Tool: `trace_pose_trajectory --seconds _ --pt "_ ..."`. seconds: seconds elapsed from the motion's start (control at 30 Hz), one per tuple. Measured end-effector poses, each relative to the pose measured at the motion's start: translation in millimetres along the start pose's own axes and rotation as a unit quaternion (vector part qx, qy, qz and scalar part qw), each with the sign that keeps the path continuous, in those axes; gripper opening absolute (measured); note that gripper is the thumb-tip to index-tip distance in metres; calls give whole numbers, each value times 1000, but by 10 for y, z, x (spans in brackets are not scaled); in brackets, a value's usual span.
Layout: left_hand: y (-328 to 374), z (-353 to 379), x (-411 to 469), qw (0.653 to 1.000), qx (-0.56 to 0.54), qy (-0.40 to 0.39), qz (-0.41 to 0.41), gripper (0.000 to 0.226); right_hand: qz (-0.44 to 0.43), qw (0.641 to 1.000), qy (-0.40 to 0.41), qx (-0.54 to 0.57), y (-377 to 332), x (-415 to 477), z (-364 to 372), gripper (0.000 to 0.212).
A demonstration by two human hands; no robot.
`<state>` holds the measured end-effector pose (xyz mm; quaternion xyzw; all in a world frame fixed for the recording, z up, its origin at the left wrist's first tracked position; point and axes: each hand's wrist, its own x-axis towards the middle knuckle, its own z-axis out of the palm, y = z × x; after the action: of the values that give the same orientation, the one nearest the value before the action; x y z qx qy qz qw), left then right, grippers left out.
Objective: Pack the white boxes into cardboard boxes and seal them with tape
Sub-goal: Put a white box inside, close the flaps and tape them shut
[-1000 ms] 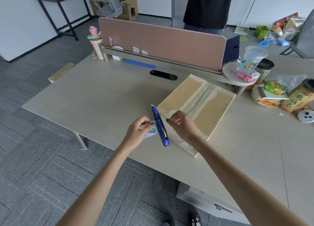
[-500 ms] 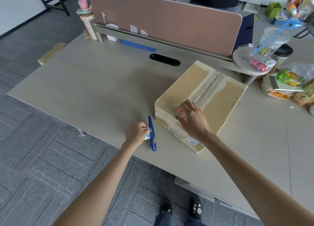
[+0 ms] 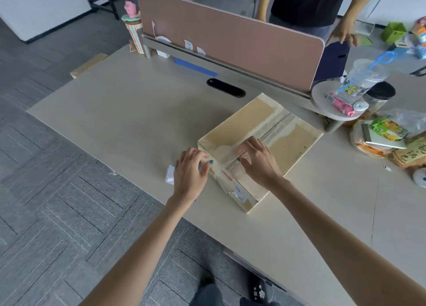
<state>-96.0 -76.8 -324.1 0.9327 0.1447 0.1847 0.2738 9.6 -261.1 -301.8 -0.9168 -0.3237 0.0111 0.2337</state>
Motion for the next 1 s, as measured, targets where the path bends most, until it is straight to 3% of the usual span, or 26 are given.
trace_pose_trajectory --seconds 0.27,0.5,0.67,0.83,1.0 --pt "817 396 -94 997 41 13 62 32 -72 992 -65 -86 858 158 -434 48" --pt "1020 923 35 984 143 -101 -15 66 -135 967 -175 -126 1386 417 -505 69" --pt "1044 1013 28 967 226 -113 -21 60 -206 948 -175 -166 1592 455 -449 77" --pt "999 940 95 954 256 -151 25 56 -183 962 -146 -141 1598 290 -390 62" --pt "915 904 165 947 259 -175 75 52 -137 975 -121 -128 1566 82 -334 61"
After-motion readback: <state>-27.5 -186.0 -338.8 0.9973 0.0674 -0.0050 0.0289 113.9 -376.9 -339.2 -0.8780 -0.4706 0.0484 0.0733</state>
